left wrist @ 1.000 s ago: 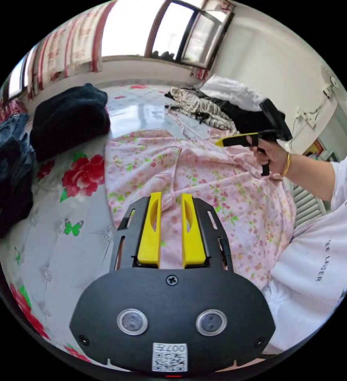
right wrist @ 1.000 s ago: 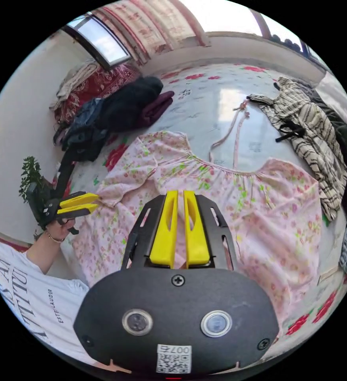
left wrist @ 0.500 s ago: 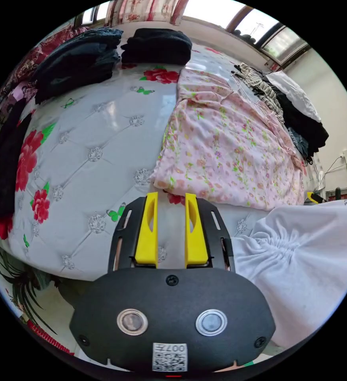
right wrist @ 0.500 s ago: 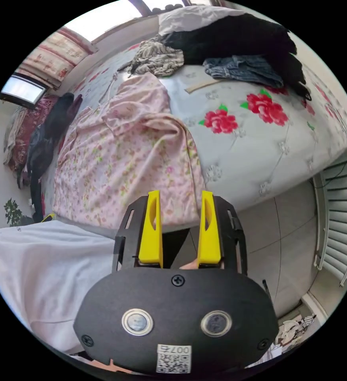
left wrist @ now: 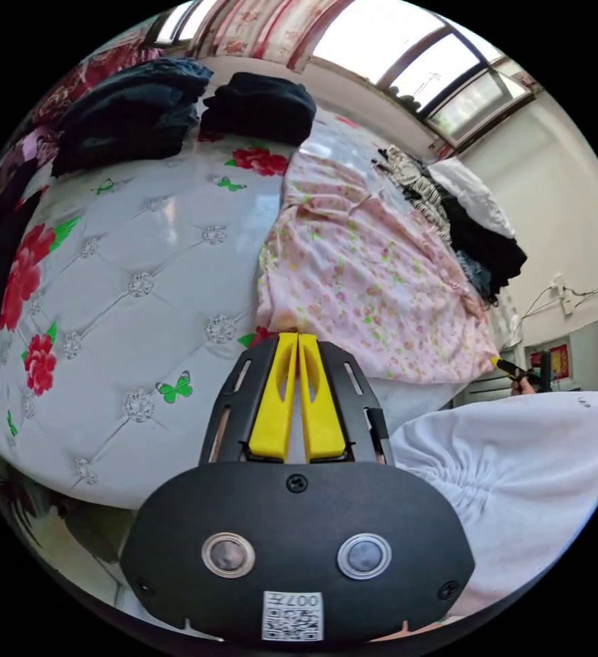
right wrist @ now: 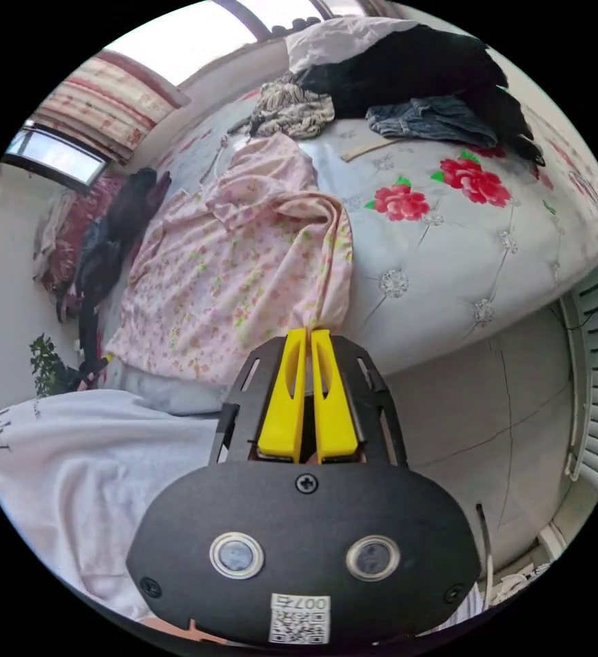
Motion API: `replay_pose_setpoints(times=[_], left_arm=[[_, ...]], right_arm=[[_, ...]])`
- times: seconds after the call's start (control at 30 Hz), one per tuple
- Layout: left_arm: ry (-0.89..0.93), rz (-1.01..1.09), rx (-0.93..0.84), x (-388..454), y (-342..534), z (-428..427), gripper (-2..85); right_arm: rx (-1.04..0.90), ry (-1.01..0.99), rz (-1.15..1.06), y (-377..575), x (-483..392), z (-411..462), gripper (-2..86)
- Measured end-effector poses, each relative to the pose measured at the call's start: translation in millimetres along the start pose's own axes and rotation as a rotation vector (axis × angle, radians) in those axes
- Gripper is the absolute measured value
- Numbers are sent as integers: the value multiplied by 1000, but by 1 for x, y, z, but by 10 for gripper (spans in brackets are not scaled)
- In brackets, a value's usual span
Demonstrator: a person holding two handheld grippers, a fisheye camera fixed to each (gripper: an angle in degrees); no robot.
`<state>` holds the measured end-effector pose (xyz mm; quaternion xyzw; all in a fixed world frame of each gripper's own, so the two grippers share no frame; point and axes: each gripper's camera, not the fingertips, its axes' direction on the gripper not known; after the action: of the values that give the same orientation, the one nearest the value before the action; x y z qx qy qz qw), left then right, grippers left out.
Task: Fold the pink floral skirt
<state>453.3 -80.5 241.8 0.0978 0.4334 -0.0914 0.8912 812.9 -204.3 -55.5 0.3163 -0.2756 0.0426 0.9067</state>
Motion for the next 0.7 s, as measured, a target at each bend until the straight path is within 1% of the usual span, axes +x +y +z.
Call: replay_pose_setpoints(times=[0.07,0.1,0.13,0.23,0.33,0.47,0.53,0.6,0.63,0.7], left_arm=[[53,-9,42,-13,9,-26,-10],[109,-21,46,-23,14,-38,-10],[127,-27,40,-27,16,-42,-10],[168,20,51,-33,29,-63,-10],[229,1,59,-43,40,-87,-10],[352,5,80,-61,44,-128,-10],[412,0,114,-70,33,-145,-10],[450,-45,166,-83,3,-158,-10],[456,-50,177,-85,-8,-159,-10],[451,-100,188,-94,-64,-152,-9]], right_arm=[[86,-97,26,12,10,-38,-2],[133,-146,44,20,17,-59,-2],[148,-162,54,24,21,-68,-2],[143,-185,100,39,36,-92,-3],[138,-221,113,55,42,-118,-3],[178,-382,161,73,56,-163,-3],[202,-478,182,69,64,-181,-3],[232,-579,191,45,72,-200,-3],[241,-599,190,35,73,-204,-2],[274,-664,173,-20,74,-213,-1]])
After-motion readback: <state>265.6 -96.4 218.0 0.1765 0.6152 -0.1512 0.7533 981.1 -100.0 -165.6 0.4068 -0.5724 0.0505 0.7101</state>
